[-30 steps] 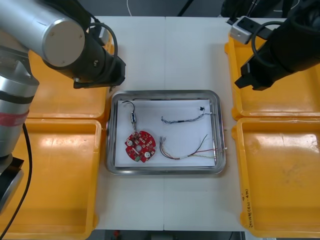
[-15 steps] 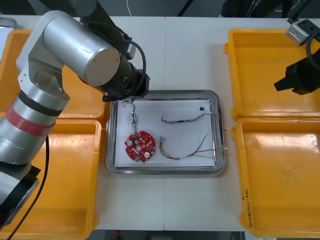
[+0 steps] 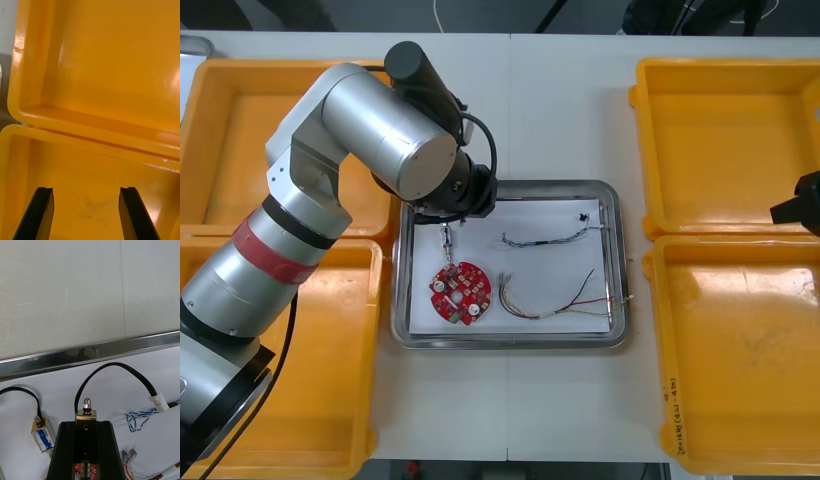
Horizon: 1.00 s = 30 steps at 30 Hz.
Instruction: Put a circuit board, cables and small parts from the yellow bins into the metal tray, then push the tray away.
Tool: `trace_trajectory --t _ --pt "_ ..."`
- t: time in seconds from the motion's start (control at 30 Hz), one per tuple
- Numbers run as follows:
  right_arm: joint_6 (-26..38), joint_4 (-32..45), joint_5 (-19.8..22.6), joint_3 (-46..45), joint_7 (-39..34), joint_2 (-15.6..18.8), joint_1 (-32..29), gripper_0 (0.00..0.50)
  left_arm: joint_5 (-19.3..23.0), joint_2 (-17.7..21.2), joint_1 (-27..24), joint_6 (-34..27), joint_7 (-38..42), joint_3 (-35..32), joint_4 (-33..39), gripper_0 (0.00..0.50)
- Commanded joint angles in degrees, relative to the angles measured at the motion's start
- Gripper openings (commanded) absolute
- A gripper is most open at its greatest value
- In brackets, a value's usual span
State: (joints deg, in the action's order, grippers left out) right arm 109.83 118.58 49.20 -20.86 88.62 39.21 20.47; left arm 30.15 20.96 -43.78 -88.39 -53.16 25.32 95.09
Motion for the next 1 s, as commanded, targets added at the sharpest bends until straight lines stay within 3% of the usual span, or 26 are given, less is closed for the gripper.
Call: trace_trajectory --t 0.03,0.23,0.57,0.73,0.77,0.87,1.0 --pt "0.2 3.7 0.2 -1.6 -4.7 1.7 -4.0 0.5 -1.9 -2.1 0.2 3.3 -1.3 2.4 -2.0 0.003" --pt "0.2 8.0 -0.9 -2.8 -8.9 0.3 -7.5 0.5 -2.9 -2.5 0.2 5.7 -1.3 3.8 -5.0 0.003" --pt "0.2 11.7 -3.1 -3.7 -9.1 0.3 -11.9 0.5 -2.7 -2.5 0.3 5.8 -1.0 4.8 -5.1 0.014" --pt "0.2 12.0 -3.1 -4.5 -8.8 0.3 -13.3 0.5 -2.6 -2.5 0.3 5.8 -0.7 4.7 -5.2 0.35" --pt "0.2 12.0 -3.1 -4.5 -8.7 0.3 -13.3 0.5 -2.6 -2.5 0.3 5.8 -0.6 4.8 -5.2 0.366" --pt "0.2 12.5 -2.7 -5.5 -8.4 0.3 -14.6 0.5 -2.7 -2.5 0.3 5.8 -0.5 4.8 -5.1 0.479" --pt "0.2 12.9 -2.1 -6.7 -8.2 0.3 -15.8 0.5 -3.3 -2.5 0.3 5.6 0.1 4.4 -5.1 0.5"
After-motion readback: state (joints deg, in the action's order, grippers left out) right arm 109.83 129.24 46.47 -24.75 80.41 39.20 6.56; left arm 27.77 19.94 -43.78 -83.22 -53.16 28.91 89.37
